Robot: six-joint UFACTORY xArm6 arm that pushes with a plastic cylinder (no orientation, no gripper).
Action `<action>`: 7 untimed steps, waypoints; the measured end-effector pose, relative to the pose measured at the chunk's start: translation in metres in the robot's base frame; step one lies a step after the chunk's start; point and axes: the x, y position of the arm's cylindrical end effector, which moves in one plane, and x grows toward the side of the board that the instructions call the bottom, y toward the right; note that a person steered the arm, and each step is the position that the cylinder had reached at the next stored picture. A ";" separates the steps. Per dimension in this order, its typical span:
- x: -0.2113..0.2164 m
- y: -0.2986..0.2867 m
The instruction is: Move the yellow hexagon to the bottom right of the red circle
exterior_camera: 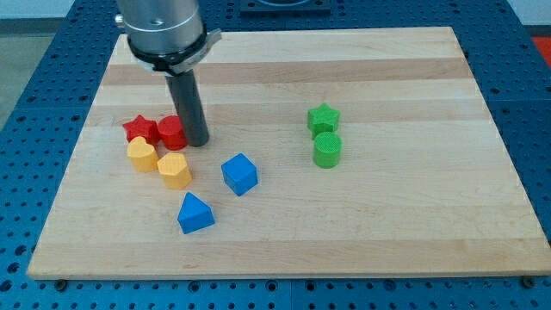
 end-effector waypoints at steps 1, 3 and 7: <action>0.000 -0.018; 0.039 0.028; 0.082 -0.009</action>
